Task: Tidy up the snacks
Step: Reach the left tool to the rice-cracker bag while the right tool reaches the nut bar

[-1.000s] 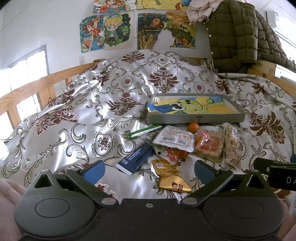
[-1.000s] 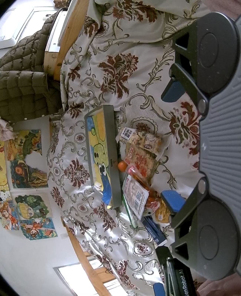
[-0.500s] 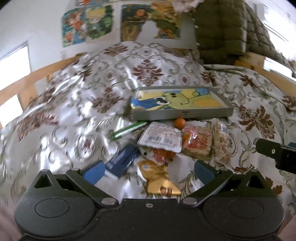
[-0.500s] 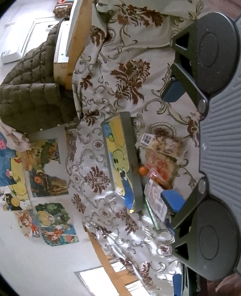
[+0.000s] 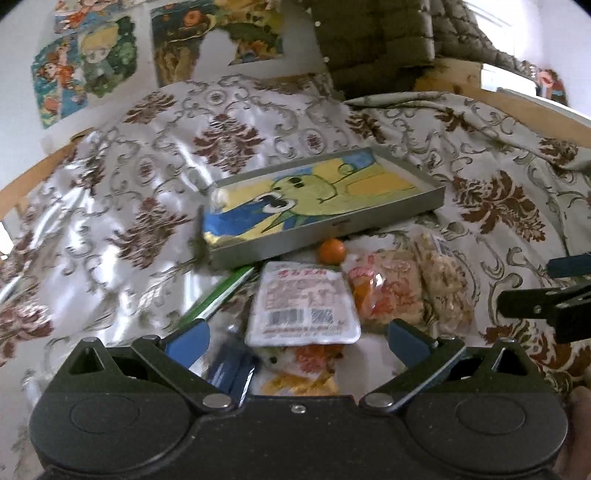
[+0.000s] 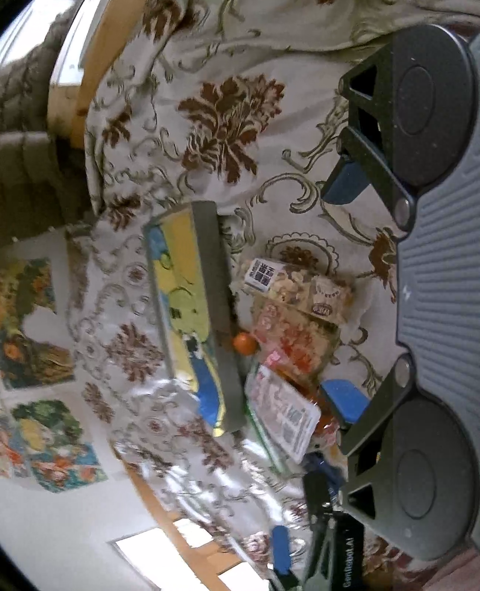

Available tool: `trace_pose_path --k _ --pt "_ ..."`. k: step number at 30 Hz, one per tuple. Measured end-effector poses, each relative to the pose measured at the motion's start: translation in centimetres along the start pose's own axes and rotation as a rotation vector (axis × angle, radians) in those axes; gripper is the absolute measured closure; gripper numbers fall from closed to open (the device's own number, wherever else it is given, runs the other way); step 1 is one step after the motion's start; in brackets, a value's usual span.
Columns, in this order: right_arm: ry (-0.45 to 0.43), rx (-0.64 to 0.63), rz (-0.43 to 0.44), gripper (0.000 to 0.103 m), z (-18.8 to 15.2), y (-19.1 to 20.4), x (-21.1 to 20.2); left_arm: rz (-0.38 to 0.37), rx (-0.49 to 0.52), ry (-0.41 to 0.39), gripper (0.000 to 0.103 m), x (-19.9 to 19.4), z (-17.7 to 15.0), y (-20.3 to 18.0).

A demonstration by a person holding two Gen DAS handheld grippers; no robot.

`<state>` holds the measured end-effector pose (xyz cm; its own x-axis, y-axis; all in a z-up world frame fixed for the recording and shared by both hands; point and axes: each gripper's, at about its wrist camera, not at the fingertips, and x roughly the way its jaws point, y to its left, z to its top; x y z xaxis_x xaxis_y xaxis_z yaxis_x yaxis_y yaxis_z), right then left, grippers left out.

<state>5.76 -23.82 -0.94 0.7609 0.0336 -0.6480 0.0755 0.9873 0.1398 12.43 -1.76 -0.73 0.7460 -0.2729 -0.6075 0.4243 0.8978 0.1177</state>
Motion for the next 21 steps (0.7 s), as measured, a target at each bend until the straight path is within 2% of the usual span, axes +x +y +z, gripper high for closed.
trace_pose_path --k 3,8,9,11,16,21 --pt "0.040 -0.059 0.011 0.000 0.9 -0.1 1.6 -0.046 0.027 -0.014 0.001 1.4 0.1 -0.6" --pt "0.057 -0.111 0.055 0.001 2.6 -0.4 4.4 -0.098 0.163 -0.074 0.001 3.4 0.1 -2.9" --pt "0.059 -0.114 0.058 0.002 2.9 -0.5 5.0 -0.097 0.190 -0.092 0.001 3.7 0.0 -3.4" --pt "0.069 -0.120 0.063 0.012 3.5 -0.7 6.1 -0.119 0.226 -0.114 0.002 4.3 -0.2 -3.9" --pt "0.152 -0.097 0.110 0.018 3.9 -1.1 8.5 -0.279 0.243 -0.095 0.004 5.1 -0.7 -4.7" --pt "0.180 -0.097 0.121 0.030 3.8 -1.1 9.4 -0.375 0.246 -0.022 0.005 6.4 -1.4 -5.5"
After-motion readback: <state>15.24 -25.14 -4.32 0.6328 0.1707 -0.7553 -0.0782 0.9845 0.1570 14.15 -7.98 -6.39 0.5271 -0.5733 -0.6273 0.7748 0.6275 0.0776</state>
